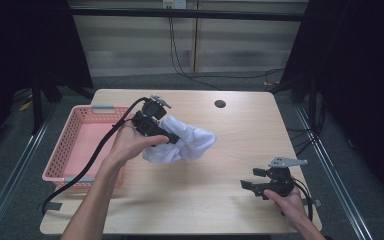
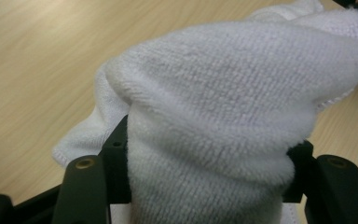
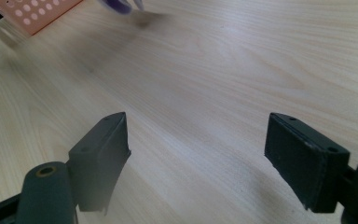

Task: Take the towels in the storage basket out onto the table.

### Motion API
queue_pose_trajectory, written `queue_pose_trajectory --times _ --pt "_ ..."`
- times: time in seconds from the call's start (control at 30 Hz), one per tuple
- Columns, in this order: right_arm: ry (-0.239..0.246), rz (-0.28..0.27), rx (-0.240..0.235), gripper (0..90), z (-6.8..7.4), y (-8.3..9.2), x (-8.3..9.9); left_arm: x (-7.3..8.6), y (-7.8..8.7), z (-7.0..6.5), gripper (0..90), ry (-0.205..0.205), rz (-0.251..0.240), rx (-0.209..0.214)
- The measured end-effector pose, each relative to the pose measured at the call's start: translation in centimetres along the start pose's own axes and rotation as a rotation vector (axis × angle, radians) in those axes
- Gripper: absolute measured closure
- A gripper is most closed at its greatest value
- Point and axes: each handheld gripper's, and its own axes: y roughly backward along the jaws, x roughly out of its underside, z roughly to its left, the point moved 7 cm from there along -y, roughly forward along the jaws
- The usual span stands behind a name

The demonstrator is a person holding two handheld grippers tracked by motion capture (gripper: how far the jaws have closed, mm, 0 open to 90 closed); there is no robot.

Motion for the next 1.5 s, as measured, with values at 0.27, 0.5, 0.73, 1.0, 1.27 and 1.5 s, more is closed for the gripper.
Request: queue_pose_trajectory --times 0.27,0.5,0.73,1.0,1.27,1.5 --pt "0.004 0.003 0.0 21.2 0.0 0.0 0.0 0.7 -4.7 -2.0 37.3 -0.022 0.013 0.056" --pt "0.01 0.001 -0.002 20.8 0.0 -0.1 0.0 1.7 -8.7 -3.4 34.7 -0.027 0.028 0.095" --pt "0.013 -0.002 -0.004 20.9 0.2 0.0 0.0 3.4 -12.0 -4.1 28.6 -0.035 0.07 0.093" --pt "0.024 -0.013 -0.013 21.2 0.5 0.0 -0.5 4.0 -12.9 -4.8 12.8 -0.088 0.03 0.095" --pt "0.063 -0.044 -0.019 22.8 2.0 -0.3 -2.4 3.8 -11.0 -4.8 14.5 -0.048 -0.067 0.106" --pt "0.117 -0.064 -0.07 24.9 4.2 -1.6 -4.9 5.3 -9.2 -4.7 15.5 -0.011 -0.126 0.1"
